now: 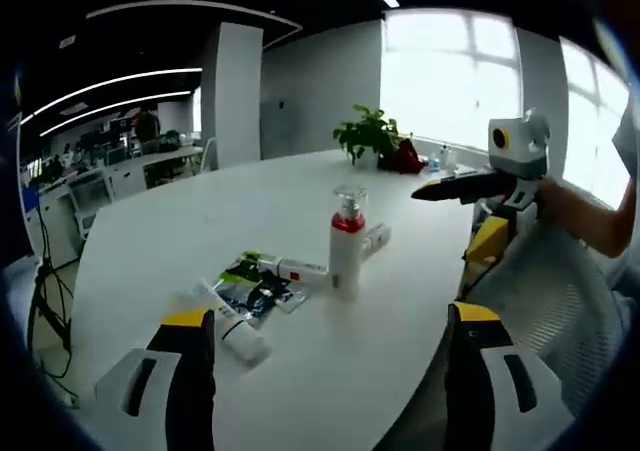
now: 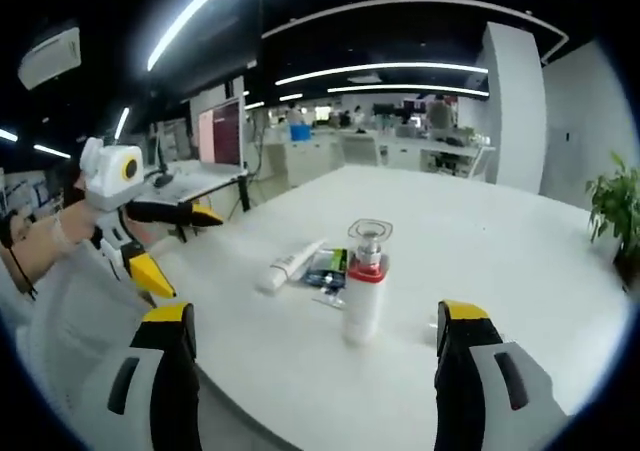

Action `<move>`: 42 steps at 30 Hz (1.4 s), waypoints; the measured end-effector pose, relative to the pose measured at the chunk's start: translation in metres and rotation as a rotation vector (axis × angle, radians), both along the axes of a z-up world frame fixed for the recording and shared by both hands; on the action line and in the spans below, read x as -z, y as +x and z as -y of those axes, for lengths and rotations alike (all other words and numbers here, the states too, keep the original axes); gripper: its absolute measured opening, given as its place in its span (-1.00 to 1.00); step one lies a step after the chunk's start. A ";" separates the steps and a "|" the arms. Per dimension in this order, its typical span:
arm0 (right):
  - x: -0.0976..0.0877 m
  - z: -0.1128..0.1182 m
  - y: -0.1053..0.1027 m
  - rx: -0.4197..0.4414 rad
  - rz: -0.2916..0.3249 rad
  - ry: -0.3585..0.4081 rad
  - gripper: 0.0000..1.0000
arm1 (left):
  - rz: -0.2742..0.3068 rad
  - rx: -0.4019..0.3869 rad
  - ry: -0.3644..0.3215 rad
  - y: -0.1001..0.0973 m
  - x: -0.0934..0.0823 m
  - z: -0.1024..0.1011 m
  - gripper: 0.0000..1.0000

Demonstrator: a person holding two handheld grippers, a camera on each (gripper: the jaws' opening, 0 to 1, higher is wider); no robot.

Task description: Arrange the skincare products in the storage area until every visible bottle or jar stands upright without overlapping.

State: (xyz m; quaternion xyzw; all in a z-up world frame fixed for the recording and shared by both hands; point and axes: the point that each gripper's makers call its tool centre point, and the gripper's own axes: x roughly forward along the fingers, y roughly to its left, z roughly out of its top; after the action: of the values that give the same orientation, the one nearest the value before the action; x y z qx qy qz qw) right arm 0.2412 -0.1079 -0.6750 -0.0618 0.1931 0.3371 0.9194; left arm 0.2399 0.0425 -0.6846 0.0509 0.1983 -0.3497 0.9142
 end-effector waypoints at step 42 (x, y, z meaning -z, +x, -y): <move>0.013 0.009 0.003 0.034 -0.075 0.008 0.99 | -0.011 -0.023 0.012 -0.007 0.001 -0.004 0.97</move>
State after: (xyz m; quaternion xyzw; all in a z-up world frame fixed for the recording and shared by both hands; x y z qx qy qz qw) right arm 0.2446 -0.1170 -0.6881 -0.0419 0.2273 0.3245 0.9172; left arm 0.2332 0.0466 -0.6857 0.0521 0.2061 -0.3384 0.9167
